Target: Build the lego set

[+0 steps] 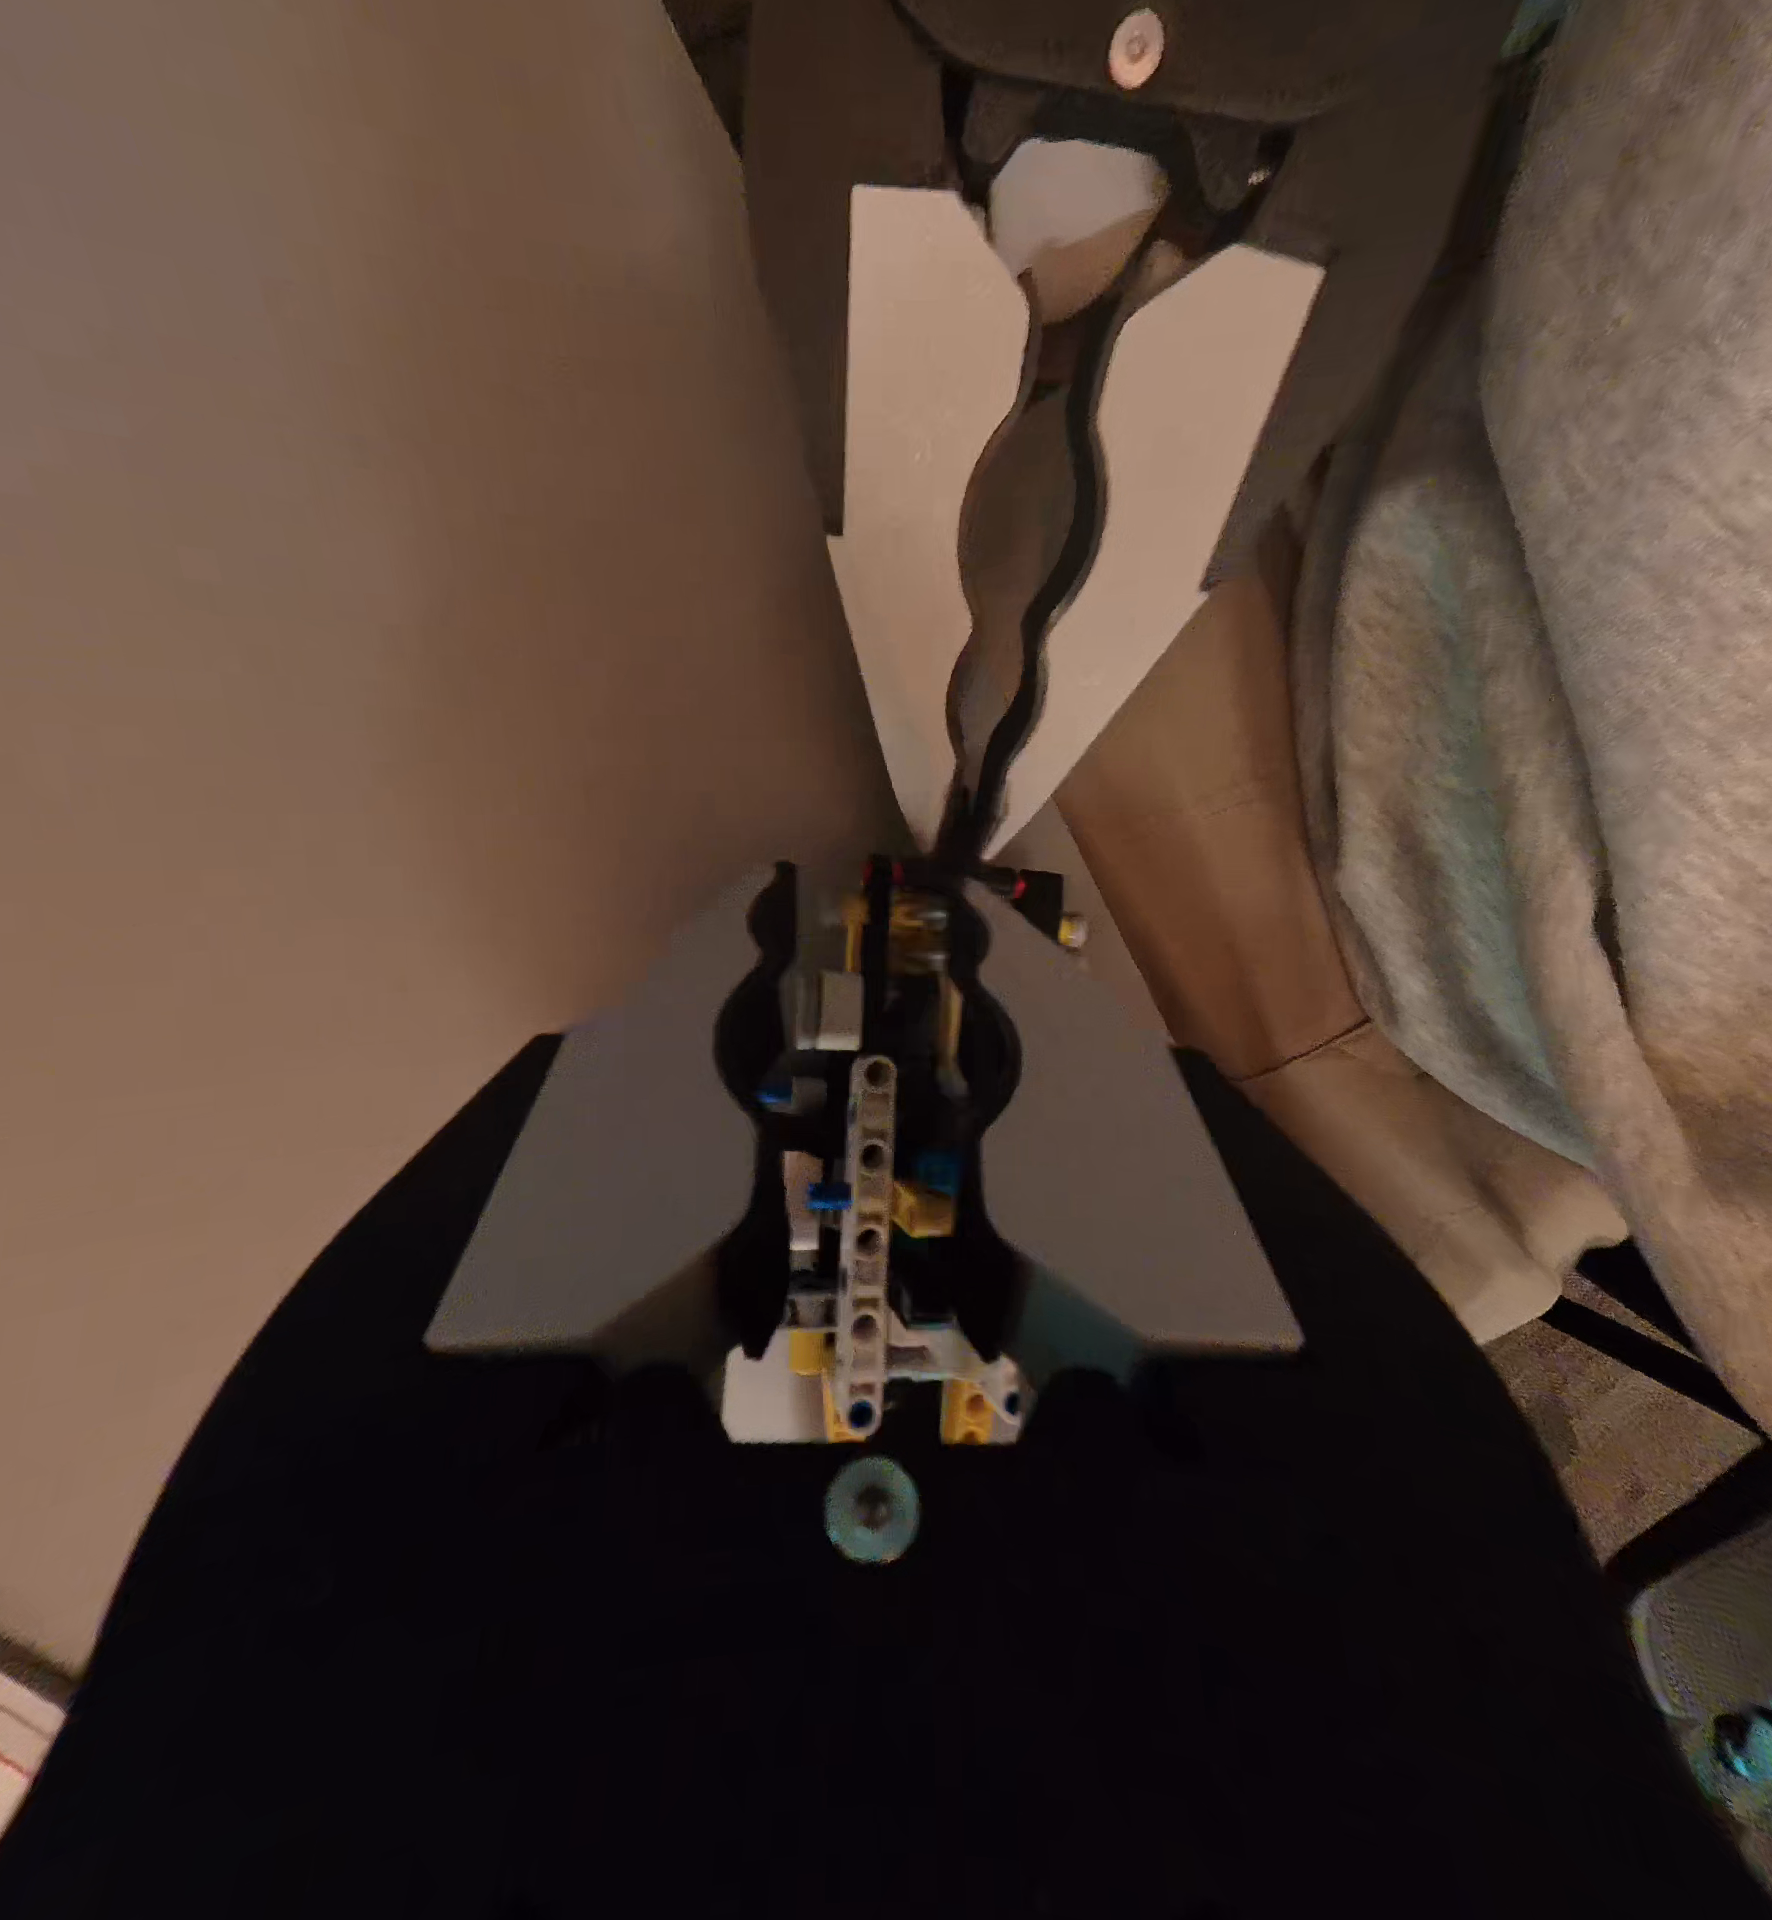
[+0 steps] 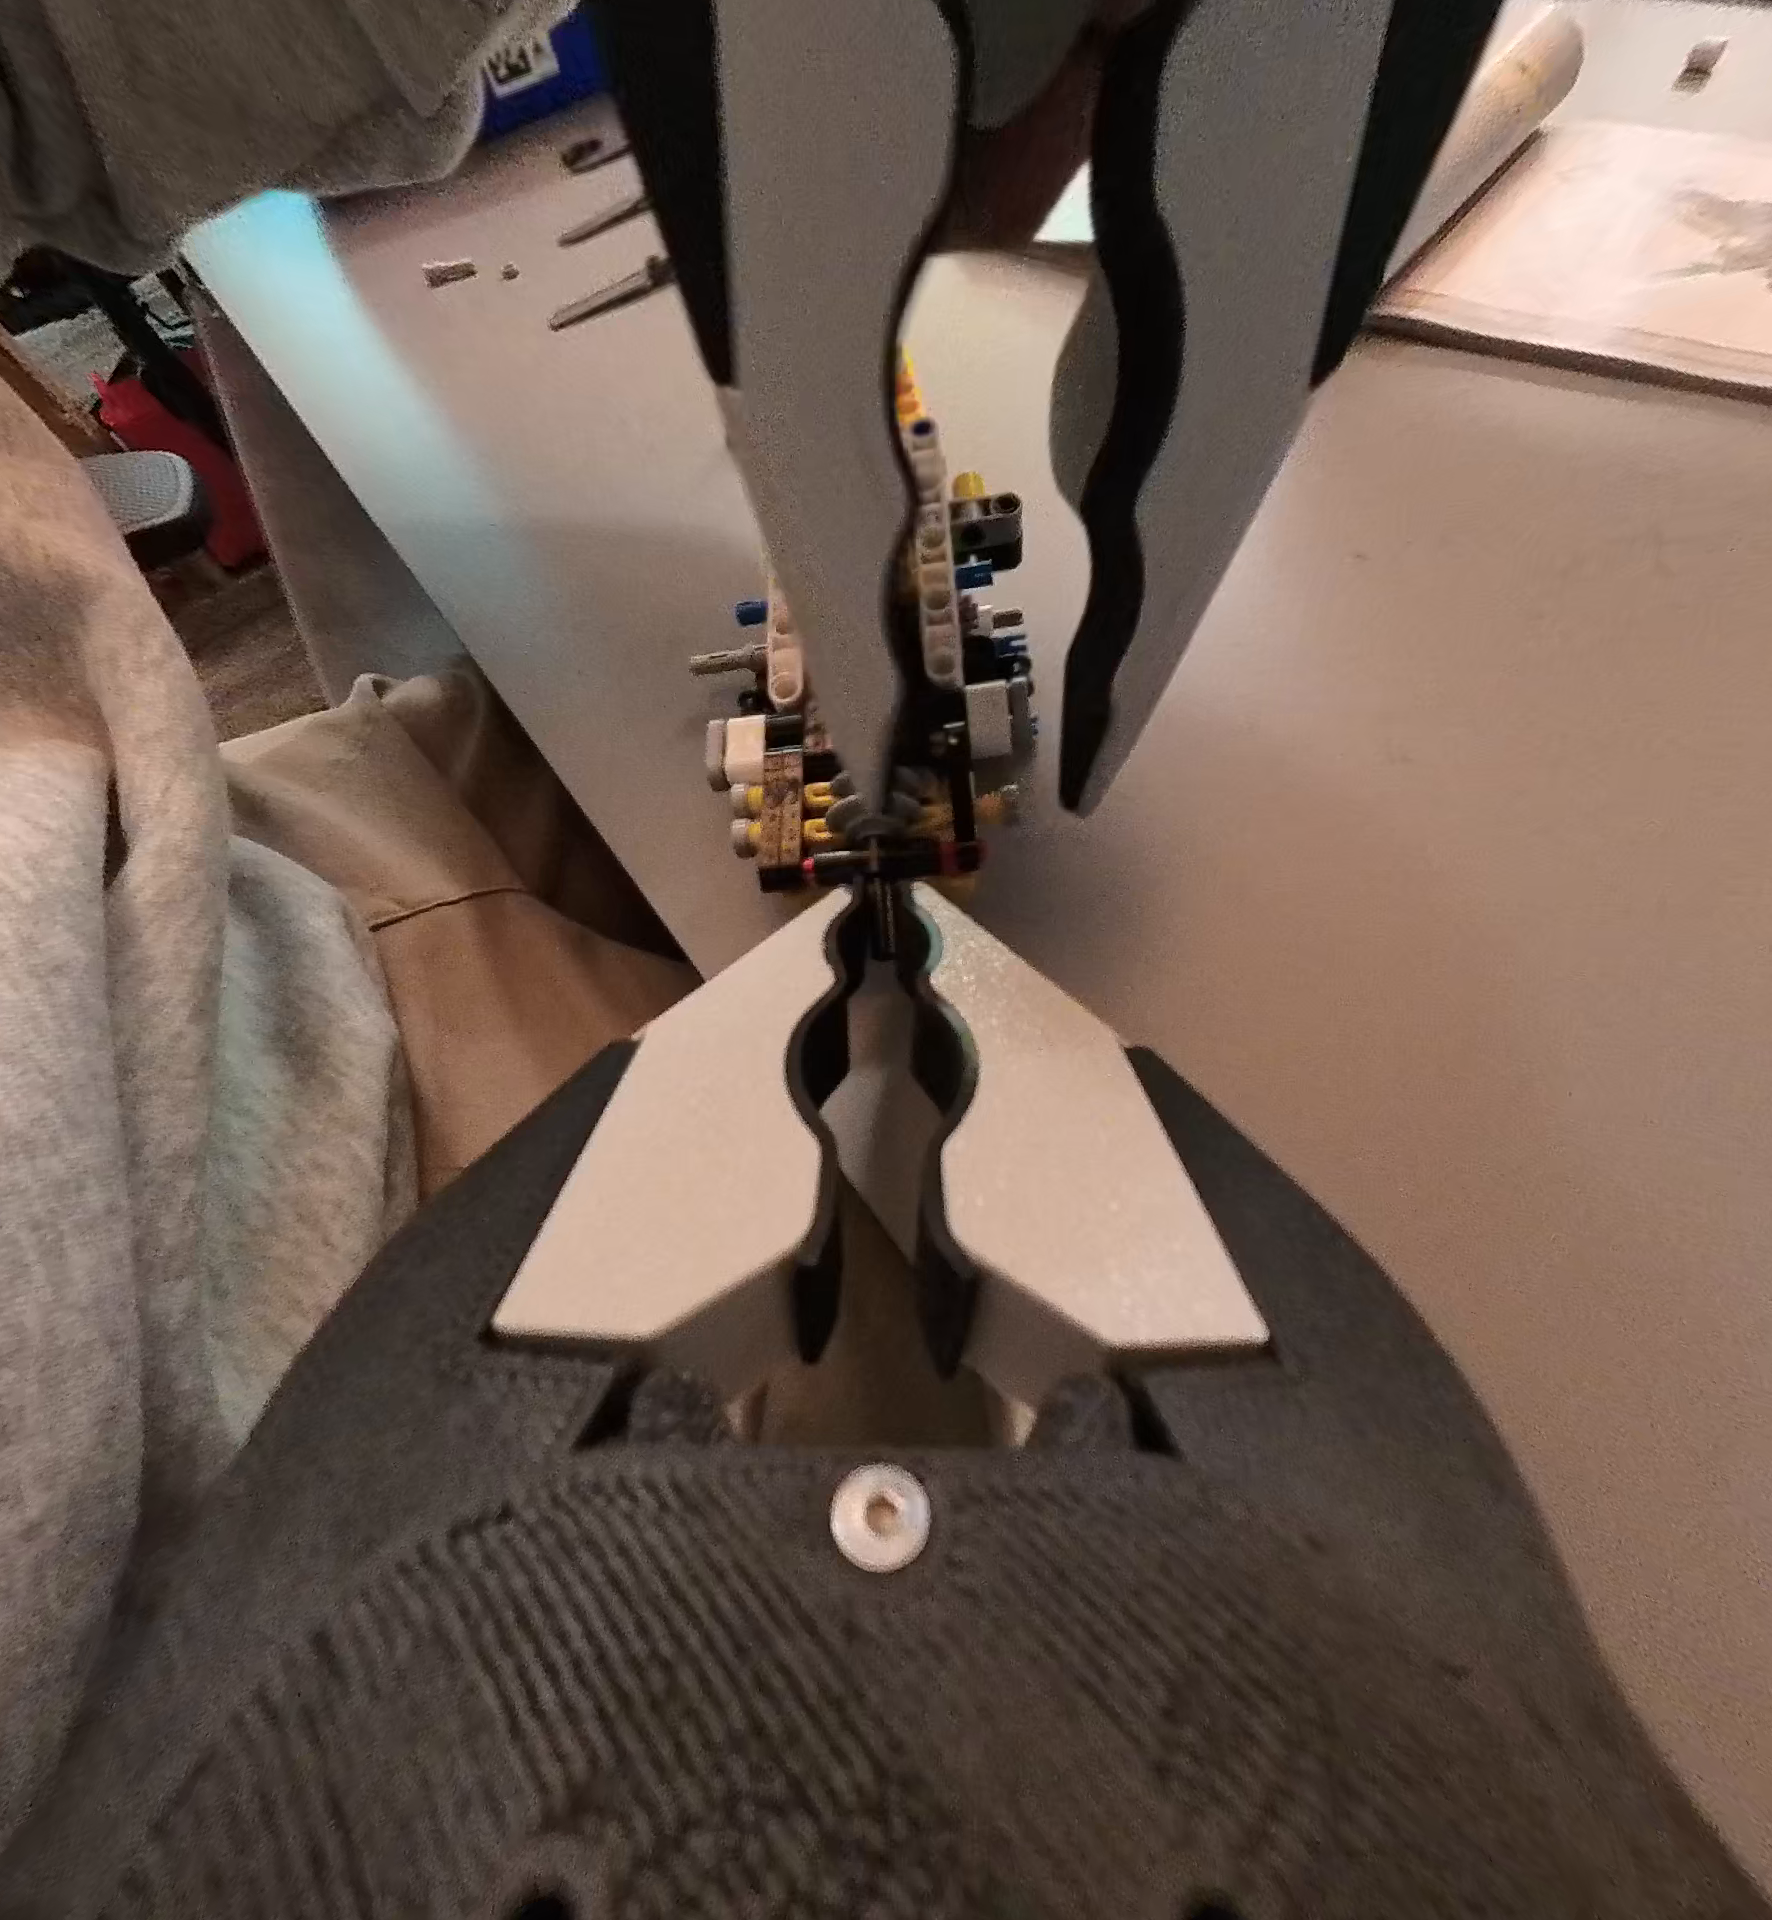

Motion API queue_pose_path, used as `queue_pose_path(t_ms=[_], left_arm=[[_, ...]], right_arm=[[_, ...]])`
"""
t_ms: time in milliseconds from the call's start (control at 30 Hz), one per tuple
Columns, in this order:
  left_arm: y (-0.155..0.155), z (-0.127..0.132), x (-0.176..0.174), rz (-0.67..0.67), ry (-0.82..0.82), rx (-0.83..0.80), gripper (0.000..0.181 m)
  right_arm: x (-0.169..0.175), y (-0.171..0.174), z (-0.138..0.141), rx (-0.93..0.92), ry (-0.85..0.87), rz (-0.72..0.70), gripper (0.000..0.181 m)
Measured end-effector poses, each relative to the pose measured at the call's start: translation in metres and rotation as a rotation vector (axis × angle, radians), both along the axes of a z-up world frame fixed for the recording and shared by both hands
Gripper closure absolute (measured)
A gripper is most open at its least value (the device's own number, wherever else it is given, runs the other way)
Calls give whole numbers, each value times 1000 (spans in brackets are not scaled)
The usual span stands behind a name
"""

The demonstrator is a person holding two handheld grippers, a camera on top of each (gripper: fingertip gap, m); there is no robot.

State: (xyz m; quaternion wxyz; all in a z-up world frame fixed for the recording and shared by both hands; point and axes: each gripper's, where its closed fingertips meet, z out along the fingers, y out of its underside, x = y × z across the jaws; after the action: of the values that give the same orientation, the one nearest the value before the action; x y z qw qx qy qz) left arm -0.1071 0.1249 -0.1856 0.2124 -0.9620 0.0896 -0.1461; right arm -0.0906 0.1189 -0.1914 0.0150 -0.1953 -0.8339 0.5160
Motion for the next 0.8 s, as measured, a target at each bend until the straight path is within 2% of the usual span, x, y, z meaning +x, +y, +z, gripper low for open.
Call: queue_pose_path(t_ms=[167,433,567,700,800], left_arm=[[-11,13,-8,62,65,23,142],[-33,-4,-4,124,110,0,122],[-33,-2,-4,122,138,27,121],[-32,-2,-1,115,113,42,126],[-31,-2,0,113,96,58,131]], right_arm=[[-2,1,0,-8,-7,-17,178],[-6,4,0,-23,-23,-36,175],[-9,7,8,-83,-44,-40,164],[-24,19,13,-107,-25,-94,167],[-25,15,16,-120,-35,-70,168]])
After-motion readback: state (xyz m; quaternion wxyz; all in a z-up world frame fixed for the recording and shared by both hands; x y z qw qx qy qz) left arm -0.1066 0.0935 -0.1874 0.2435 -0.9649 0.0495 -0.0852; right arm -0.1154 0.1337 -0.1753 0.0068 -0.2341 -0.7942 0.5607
